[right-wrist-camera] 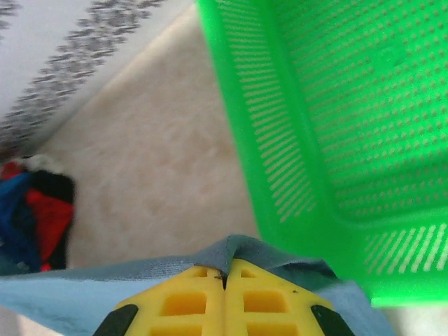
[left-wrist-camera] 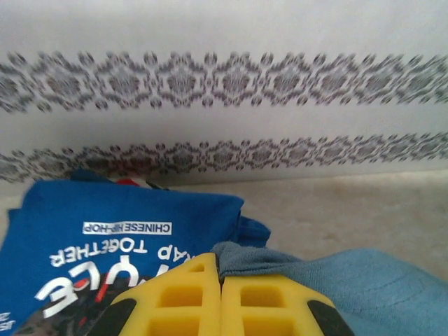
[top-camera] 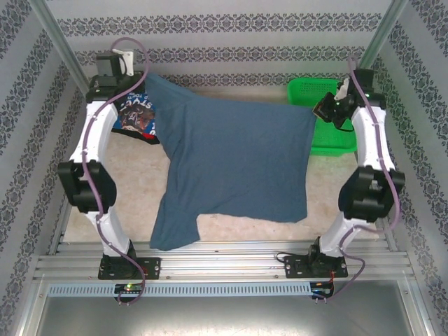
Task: Fold and stack the t-shirts
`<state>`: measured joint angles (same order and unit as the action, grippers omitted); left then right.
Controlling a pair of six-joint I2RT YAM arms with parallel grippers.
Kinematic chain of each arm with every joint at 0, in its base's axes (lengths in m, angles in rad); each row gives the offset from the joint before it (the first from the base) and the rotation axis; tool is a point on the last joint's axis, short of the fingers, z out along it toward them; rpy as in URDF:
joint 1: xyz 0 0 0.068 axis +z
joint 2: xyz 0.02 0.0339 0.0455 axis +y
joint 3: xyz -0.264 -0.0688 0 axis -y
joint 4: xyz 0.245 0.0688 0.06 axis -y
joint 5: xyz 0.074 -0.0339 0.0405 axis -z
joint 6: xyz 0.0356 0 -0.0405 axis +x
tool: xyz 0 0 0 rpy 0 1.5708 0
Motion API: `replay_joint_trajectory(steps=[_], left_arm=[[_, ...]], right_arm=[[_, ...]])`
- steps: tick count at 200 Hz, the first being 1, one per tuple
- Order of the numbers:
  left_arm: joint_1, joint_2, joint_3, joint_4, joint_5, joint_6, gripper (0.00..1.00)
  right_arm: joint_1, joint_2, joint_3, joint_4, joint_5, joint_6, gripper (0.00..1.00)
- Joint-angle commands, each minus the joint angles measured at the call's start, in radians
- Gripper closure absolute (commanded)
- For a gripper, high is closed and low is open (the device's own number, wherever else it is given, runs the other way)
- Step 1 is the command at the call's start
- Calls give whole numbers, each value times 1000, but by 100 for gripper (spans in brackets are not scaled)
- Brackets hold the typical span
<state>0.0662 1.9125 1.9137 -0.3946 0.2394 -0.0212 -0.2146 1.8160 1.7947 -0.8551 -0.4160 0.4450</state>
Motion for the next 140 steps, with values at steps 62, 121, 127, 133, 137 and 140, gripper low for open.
replay_joint_trajectory(steps=[62, 121, 127, 133, 137, 140], left_arm=[[-41, 195, 159, 137, -35, -1, 100], [-101, 127, 178, -17, 41, -128, 100], [-108, 86, 130, -11, 72, -150, 100], [-117, 30, 61, 12, 77, -157, 100], [-126, -15, 6, 38, 57, -161, 100], [-131, -53, -38, 62, 43, -165, 100]], right_arm=[[98, 459, 566, -116, 305, -129, 100], [106, 417, 546, -155, 305, -152, 100], [107, 387, 514, -155, 294, -147, 100], [108, 348, 473, -145, 281, -140, 100], [109, 317, 435, -131, 268, -135, 100], [109, 292, 405, -118, 257, -132, 100]])
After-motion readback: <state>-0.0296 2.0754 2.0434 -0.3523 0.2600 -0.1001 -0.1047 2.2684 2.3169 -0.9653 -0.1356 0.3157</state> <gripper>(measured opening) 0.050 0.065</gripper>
